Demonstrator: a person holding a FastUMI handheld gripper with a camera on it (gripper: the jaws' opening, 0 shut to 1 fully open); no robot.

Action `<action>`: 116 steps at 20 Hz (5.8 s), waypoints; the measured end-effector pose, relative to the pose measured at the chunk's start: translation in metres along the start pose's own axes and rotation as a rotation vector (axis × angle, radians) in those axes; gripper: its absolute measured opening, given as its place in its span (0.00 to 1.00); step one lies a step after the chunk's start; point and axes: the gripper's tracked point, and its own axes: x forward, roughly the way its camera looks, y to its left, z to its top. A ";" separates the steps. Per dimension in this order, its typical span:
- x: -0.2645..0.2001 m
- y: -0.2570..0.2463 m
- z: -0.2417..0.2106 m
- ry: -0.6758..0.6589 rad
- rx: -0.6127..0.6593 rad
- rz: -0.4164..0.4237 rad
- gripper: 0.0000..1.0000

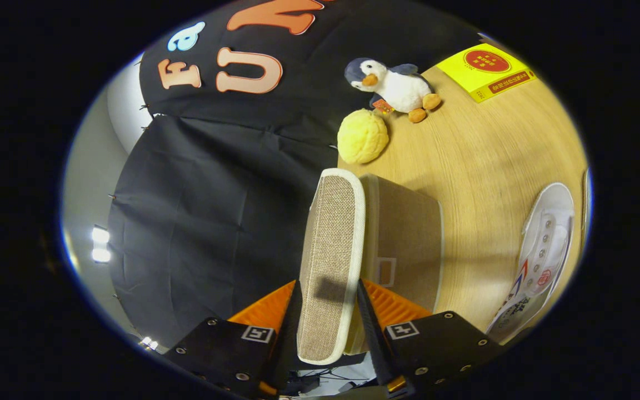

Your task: Open the storage box then place both shoes into the box .Put the left shoe in first, then the right shoe, with the right side of both shoes facing outward in a uniform manner.

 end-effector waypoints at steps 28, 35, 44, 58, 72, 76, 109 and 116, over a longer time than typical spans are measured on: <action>0.143 0.172 -0.032 0.007 -0.203 0.090 0.09; 0.184 0.162 -0.048 0.017 -0.194 0.012 0.11; 0.132 0.087 -0.018 -0.071 -0.317 -0.183 0.46; -0.052 -0.085 0.023 -0.254 -0.407 -0.579 0.78; -0.130 -0.229 -0.031 -0.091 -0.339 -0.847 0.74; -0.118 -0.250 -0.033 -0.089 -0.344 -0.881 0.72; -0.098 -0.272 0.000 -0.220 -0.075 -0.857 0.05; -0.100 -0.213 0.023 -0.251 -0.052 -0.802 0.05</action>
